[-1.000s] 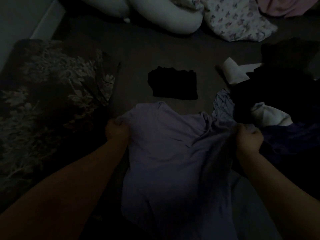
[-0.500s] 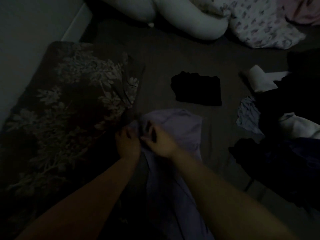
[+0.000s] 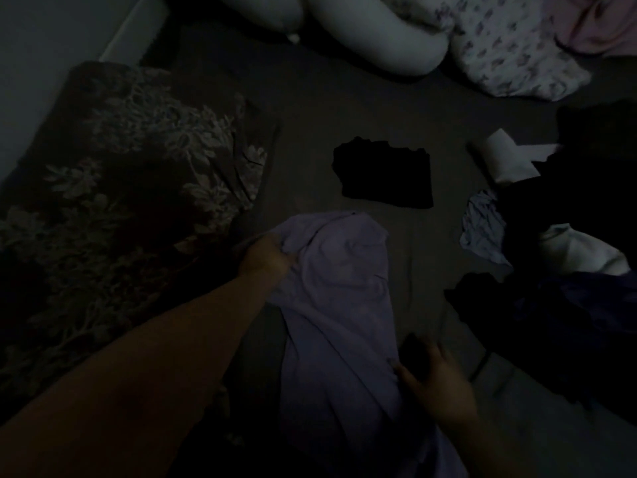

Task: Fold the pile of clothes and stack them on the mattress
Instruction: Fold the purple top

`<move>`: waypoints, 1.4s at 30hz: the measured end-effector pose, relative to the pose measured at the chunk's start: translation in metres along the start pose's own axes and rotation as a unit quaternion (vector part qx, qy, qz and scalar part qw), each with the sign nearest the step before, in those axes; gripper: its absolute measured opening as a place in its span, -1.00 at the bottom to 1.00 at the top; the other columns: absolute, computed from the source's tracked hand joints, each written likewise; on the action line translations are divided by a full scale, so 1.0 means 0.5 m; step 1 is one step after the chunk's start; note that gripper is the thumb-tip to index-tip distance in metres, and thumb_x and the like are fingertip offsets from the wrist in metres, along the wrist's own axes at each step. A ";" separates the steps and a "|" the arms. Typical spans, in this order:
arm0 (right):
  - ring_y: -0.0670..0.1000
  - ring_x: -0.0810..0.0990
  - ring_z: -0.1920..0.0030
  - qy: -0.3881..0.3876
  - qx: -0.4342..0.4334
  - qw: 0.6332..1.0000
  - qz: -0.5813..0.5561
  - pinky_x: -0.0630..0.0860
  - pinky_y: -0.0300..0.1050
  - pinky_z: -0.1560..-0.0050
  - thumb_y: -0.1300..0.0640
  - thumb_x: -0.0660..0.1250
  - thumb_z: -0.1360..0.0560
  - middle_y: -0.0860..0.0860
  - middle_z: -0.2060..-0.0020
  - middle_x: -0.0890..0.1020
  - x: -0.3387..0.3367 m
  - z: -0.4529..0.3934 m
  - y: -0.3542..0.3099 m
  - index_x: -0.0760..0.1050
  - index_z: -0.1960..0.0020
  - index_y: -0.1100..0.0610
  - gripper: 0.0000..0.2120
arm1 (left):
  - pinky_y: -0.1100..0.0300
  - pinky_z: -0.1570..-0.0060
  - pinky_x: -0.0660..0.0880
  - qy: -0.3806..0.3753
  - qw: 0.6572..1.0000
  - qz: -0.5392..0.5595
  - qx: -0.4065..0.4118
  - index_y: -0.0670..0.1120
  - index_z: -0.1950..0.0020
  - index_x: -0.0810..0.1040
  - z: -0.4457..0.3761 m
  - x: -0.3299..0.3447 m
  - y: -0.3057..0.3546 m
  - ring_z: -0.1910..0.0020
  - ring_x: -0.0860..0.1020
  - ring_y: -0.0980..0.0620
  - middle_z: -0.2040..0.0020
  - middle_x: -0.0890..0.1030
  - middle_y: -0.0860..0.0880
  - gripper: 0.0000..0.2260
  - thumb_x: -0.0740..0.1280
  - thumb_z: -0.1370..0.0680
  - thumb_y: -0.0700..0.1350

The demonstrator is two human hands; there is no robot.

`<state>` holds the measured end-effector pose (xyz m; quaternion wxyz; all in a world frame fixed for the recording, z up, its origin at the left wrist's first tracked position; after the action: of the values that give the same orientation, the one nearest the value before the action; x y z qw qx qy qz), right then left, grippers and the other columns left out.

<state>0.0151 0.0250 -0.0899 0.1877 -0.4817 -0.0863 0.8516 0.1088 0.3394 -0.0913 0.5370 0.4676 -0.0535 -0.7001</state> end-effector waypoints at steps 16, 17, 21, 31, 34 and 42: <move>0.07 0.51 -0.23 -0.036 -0.035 0.980 0.193 0.27 -0.03 -0.26 -0.33 0.03 -0.40 0.01 -0.23 0.56 -0.034 0.136 0.112 0.34 -0.39 -0.08 -0.36 | 0.05 -0.31 0.30 0.099 0.980 0.085 -0.152 -0.23 -0.40 0.34 0.386 0.175 -0.176 -0.32 0.38 -0.25 -0.33 0.41 -0.30 -0.42 0.42 -0.45 -0.07; 0.09 0.53 -0.21 -0.049 -0.045 0.980 0.188 0.31 -0.03 -0.24 -0.30 -0.01 -0.37 0.03 -0.22 0.57 -0.038 0.142 0.129 0.36 -0.39 -0.08 -0.34 | 0.05 -0.26 0.36 0.051 0.981 0.078 -0.169 -0.18 -0.39 0.36 0.416 0.190 -0.195 -0.29 0.42 -0.23 -0.30 0.45 -0.25 -0.43 0.44 -0.44 -0.04; 0.12 0.58 -0.16 -0.132 -0.068 0.986 0.074 0.46 -0.11 -0.04 0.01 0.31 -0.50 0.06 -0.20 0.59 -0.048 0.175 0.148 0.35 -0.41 -0.02 -0.51 | 0.06 -0.10 0.47 -0.091 0.947 0.256 -0.172 -0.18 -0.15 0.55 0.491 0.215 -0.234 -0.07 0.57 -0.10 -0.15 0.59 -0.22 -0.72 0.42 -0.46 -0.26; -0.18 0.52 0.22 -0.082 -0.190 0.954 -0.218 0.43 -0.24 0.17 0.00 0.20 -0.26 -0.12 0.26 0.54 -0.012 0.338 -0.014 0.34 0.26 -0.03 -0.92 | 0.31 0.09 0.50 -0.119 0.961 0.244 0.054 -0.02 0.03 0.53 0.542 0.127 -0.245 0.16 0.56 0.30 0.15 0.67 0.10 -0.66 0.32 -0.33 0.16; -0.04 0.53 0.25 -0.061 -0.173 0.958 -0.219 0.43 -0.13 0.22 0.00 0.22 -0.32 -0.06 0.23 0.54 0.009 0.360 -0.048 0.37 0.16 -0.03 -0.89 | 0.14 0.08 0.48 -0.077 0.980 0.185 0.011 -0.09 0.01 0.50 0.539 0.124 -0.262 0.15 0.55 0.18 0.11 0.62 -0.01 -0.68 0.32 -0.44 0.14; 0.00 0.52 -0.18 -0.200 -0.285 0.930 -0.121 0.30 -0.43 -0.20 0.03 0.32 -0.43 0.06 -0.16 0.57 0.102 0.403 -0.100 0.49 -0.18 0.08 -0.66 | 0.01 -0.43 0.21 -0.038 0.925 0.299 -0.229 -0.21 -0.34 0.44 0.554 0.153 -0.365 -0.35 0.38 -0.07 -0.36 0.41 -0.09 -0.41 0.17 -0.54 0.24</move>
<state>-0.1686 0.0980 -0.0088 0.1229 -0.3205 -0.4184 0.8409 -0.2155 0.2360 -0.0882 0.8116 0.2667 -0.0497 -0.5173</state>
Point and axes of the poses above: each hand's wrist, its own z-axis away from the middle knuckle, its own x-axis out of the palm, y = z × x, the point moved 1 cm from there along -z, towards the middle knuckle
